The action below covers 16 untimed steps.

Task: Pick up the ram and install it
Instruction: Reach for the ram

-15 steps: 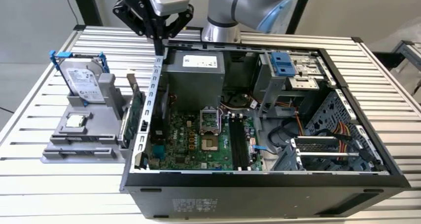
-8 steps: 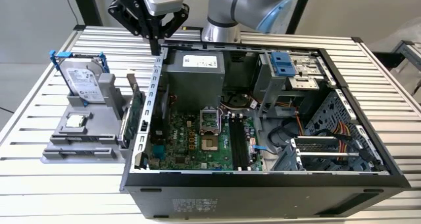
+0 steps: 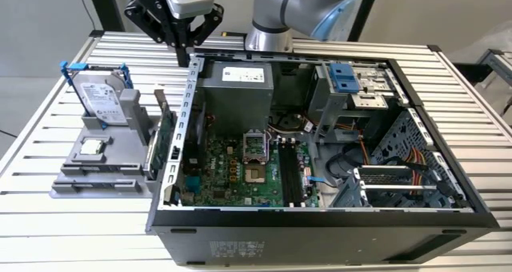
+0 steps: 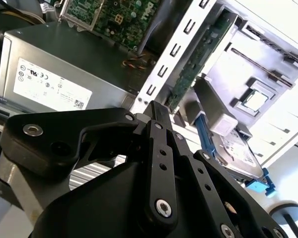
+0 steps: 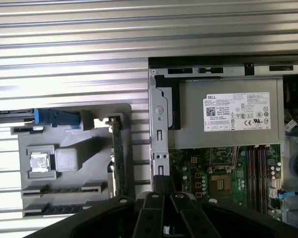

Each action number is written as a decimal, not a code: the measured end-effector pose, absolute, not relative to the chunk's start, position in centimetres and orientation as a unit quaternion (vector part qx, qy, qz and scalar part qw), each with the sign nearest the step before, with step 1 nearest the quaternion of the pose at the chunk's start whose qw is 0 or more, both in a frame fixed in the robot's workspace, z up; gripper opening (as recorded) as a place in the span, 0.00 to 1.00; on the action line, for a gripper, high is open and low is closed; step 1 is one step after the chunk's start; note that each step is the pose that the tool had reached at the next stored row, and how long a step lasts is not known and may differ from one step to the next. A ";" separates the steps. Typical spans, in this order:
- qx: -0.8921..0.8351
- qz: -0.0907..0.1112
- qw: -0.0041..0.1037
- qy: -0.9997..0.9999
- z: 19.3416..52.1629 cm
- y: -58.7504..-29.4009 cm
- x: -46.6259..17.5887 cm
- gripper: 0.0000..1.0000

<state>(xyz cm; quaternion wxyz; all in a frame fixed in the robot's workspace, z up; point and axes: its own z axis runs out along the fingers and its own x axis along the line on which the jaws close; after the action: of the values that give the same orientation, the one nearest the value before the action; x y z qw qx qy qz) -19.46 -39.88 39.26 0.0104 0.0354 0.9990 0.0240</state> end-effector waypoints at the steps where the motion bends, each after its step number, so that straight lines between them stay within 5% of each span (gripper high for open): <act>1: 0.035 0.024 0.010 0.999 39.3 -39.9 -19.6 0.00; 16: 0.035 0.024 0.010 0.999 39.3 -39.9 -21.3 0.00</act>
<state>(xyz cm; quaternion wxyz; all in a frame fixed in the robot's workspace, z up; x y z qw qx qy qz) -21.27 -39.88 39.26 0.0104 0.0353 0.9990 0.0240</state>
